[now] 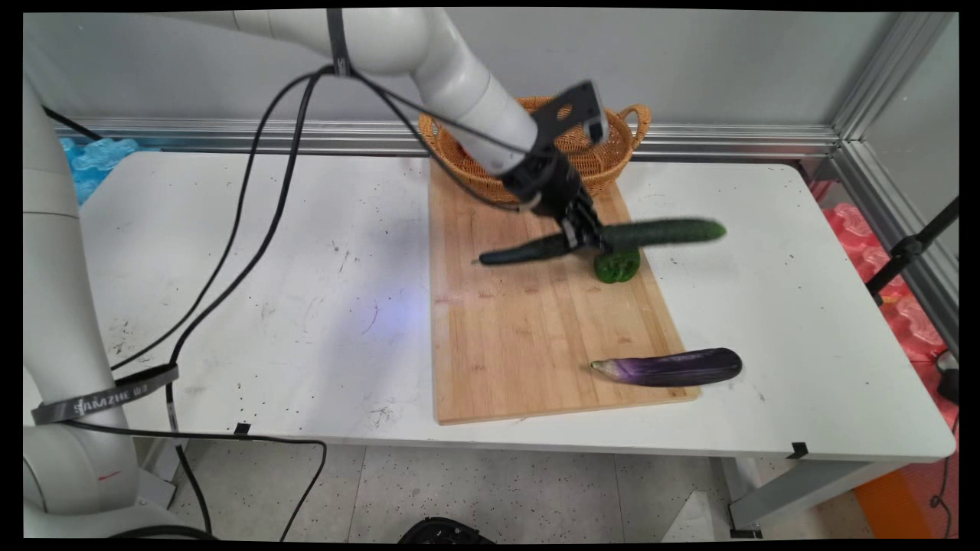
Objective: Place the picked object in the vegetable basket
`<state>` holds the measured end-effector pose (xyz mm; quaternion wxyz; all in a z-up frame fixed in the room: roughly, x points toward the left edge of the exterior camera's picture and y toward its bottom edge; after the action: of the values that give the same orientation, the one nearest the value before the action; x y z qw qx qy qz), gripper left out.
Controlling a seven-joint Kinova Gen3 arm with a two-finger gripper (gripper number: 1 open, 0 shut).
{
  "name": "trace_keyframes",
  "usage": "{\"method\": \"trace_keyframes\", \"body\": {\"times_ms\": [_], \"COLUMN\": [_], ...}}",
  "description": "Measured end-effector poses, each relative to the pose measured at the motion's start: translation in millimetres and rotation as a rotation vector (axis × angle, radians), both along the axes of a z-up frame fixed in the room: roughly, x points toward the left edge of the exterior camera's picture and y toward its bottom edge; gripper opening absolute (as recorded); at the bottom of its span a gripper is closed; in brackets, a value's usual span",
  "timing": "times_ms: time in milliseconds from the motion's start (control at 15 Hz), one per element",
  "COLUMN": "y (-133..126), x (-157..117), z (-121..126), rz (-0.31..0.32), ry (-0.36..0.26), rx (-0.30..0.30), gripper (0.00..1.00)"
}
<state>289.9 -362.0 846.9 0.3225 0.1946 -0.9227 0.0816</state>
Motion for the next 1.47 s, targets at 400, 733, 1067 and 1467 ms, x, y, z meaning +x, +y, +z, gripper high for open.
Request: {"method": "trace_keyframes", "body": {"times_ms": [400,733,1067,1467], "y": [-47,-95,-142,-181], "x": [26,54,80,106], "z": [27,42,47,43], "rz": [0.055,0.12,0.177,0.216], "ry": [-0.001,-0.01,-0.024,-0.041], "rx": [-0.068,-0.143,-0.212,-0.261], "gripper": [0.0,0.0,0.0,0.0]}}
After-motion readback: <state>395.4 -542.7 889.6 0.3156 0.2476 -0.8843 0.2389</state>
